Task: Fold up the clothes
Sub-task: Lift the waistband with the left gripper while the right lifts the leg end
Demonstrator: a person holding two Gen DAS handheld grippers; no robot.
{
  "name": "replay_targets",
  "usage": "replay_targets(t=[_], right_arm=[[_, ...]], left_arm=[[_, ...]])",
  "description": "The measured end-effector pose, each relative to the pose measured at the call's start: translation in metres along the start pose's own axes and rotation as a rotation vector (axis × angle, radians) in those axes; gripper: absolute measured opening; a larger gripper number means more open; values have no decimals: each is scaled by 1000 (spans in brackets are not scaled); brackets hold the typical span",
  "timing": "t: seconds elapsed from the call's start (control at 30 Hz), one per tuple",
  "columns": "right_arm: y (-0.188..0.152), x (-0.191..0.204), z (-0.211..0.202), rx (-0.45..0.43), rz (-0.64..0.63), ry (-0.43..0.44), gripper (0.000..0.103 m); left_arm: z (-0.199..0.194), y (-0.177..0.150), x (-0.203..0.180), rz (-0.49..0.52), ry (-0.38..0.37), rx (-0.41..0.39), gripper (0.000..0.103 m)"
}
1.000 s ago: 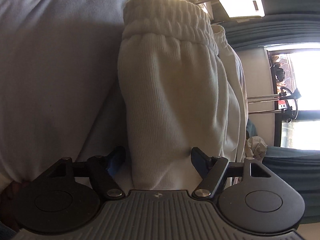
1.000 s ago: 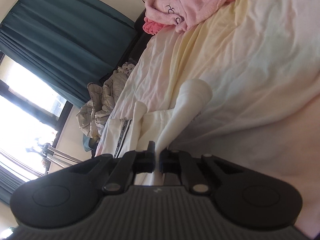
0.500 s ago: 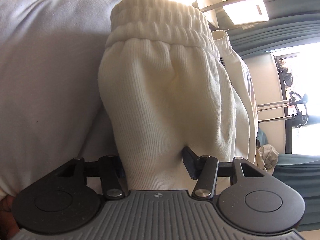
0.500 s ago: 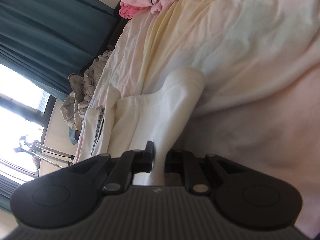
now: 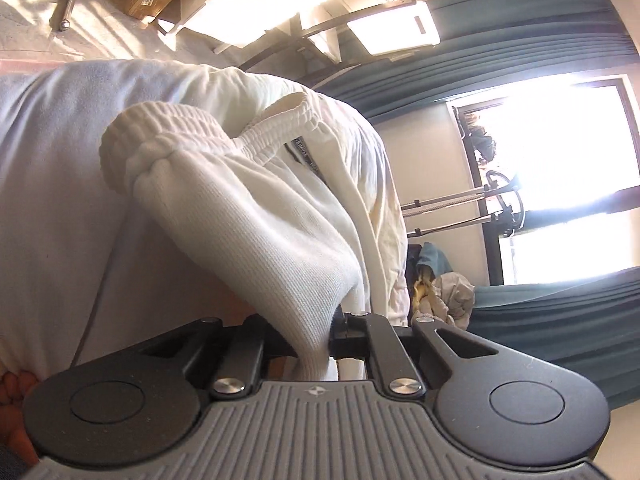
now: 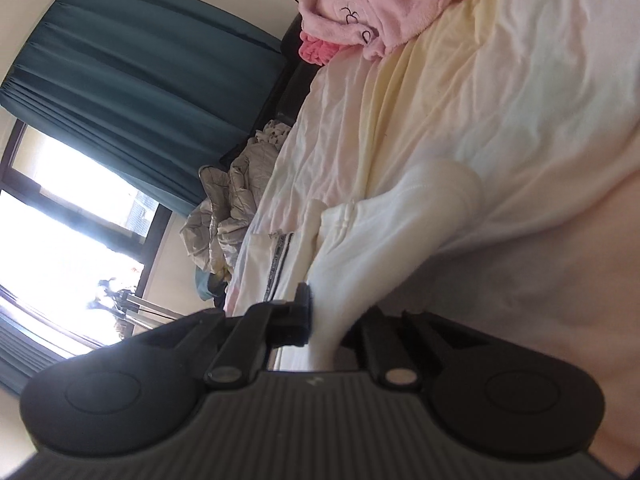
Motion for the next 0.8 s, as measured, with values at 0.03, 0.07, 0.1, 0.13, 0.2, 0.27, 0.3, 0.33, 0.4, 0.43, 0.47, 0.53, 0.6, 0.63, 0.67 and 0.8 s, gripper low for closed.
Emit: replay_targets(t=[0.03,0.07,0.1,0.13,0.2,0.27,0.3,0.33,0.4,0.43,0.47,0.53,0.6,0.63,0.67,0.8], right_arm=[[3,2,-8,-33,-3,-8,5],[5,0,-12,-54,-4,-24,5],[7,-4,-14,-59,8,-41,5],[8,-10,-13,-47,31,-57,5],[8,-20,-9,-18,66,-82,5],[6,-25,-7,-2,81,-100,5],[5,-26,-6,1,83,-105,5],[4,-27,-6,3,85,-109,5],[3,-25,-5,0,73,-108,5],[3,-23,-5,-3,64,-106,5],[3,-21,-4,-6,55,-103,5],[3,-17,-4,-14,45,-95,5],[3,-13,-3,-22,36,-88,5],[4,-12,-3,-25,32,-85,5],[4,-10,-4,-29,28,-81,5],[6,1,-6,-48,1,-54,5]], left_arm=[[-1,0,1,2,-2,7,11],[-1,-1,3,3,-4,14,11],[-1,-1,5,3,-5,21,11],[1,0,7,-4,-3,31,11],[4,0,13,-23,4,45,11],[5,-1,20,-42,13,56,11],[8,-2,21,-42,19,55,11],[10,-2,22,-41,23,53,11],[12,2,23,-41,26,44,11],[13,4,23,-40,27,40,11],[13,5,22,-37,24,35,11],[14,5,19,-25,19,24,11],[15,5,15,-10,15,12,11],[15,5,13,-7,10,6,11],[16,5,11,-3,6,0,11],[19,6,6,5,-17,-31,11]])
Point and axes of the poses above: each gripper's, at about its wrist camera, not at the fingertips, and z roughly the way its jaws point, x to its left, y to its top, the point moved 6 cm from there along z, roughly the way its jaws point, and after that the axes turned 4 degrees about -x, right-handed, at the moved point
